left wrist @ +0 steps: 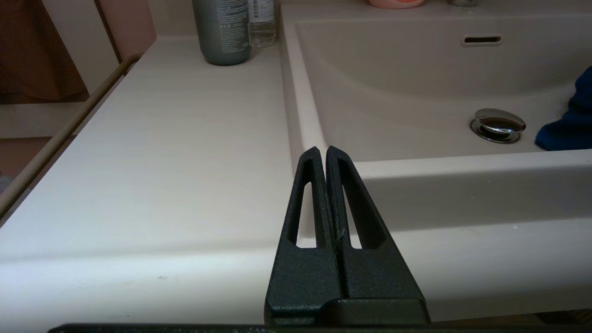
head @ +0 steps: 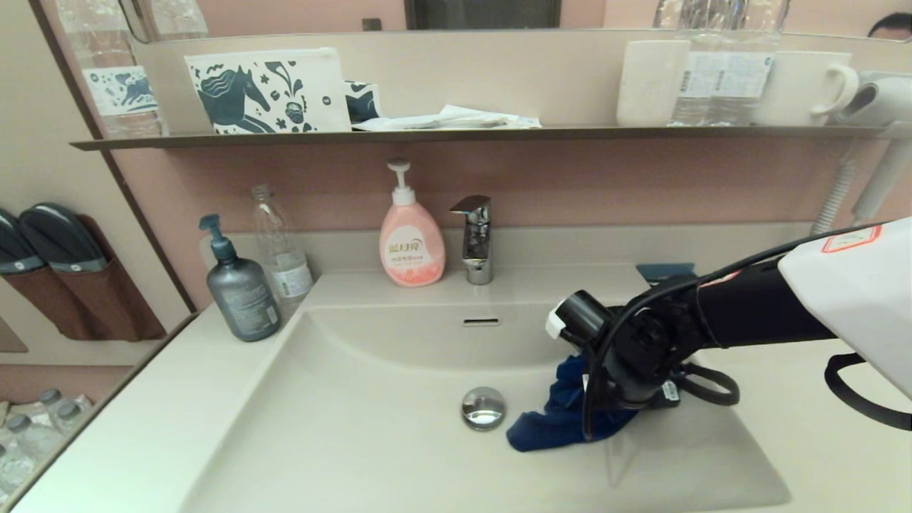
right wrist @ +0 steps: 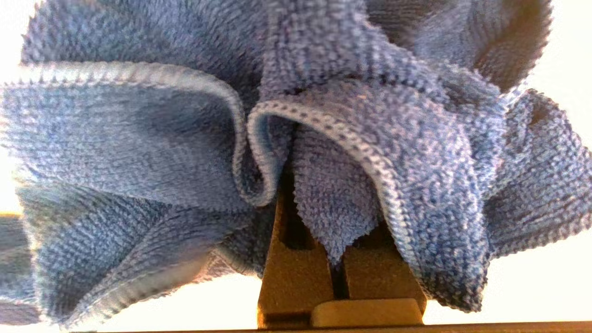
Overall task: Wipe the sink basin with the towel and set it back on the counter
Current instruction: Wipe the sink
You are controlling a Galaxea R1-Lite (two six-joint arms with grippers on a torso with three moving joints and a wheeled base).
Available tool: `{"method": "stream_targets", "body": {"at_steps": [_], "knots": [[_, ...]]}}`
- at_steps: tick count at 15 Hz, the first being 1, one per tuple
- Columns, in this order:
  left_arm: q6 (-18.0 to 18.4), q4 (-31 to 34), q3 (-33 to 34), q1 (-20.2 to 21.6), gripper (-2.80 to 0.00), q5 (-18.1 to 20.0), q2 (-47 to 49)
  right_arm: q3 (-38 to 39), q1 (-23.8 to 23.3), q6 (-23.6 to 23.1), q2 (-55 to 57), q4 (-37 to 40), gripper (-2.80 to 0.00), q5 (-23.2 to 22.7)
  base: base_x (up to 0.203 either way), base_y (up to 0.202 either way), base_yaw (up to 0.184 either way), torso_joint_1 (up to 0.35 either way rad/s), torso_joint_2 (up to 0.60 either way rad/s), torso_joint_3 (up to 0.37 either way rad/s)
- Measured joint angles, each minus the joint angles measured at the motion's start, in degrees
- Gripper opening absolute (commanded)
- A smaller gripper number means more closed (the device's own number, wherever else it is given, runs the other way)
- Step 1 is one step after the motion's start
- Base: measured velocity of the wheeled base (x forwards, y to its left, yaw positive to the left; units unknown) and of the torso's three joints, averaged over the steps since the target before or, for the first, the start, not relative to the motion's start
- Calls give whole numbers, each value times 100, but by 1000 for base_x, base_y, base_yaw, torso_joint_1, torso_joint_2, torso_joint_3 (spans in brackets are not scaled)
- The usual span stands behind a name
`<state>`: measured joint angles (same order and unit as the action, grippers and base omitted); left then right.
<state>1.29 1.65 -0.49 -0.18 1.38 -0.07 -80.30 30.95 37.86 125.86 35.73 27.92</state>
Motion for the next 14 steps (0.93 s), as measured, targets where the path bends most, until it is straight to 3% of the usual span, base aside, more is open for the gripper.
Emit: {"method": "stream_targets", "body": {"at_steps": [6, 14], "knots": [[1, -1, 0, 0, -280, -1, 0, -727, -375, 12, -78, -1243, -280, 362, 0, 0, 0, 0, 0, 0], [0, 2, 2, 0, -280, 2, 0, -973, -244, 2, -121, -1515, -280, 341, 0, 0, 0, 0, 0, 0]]}}
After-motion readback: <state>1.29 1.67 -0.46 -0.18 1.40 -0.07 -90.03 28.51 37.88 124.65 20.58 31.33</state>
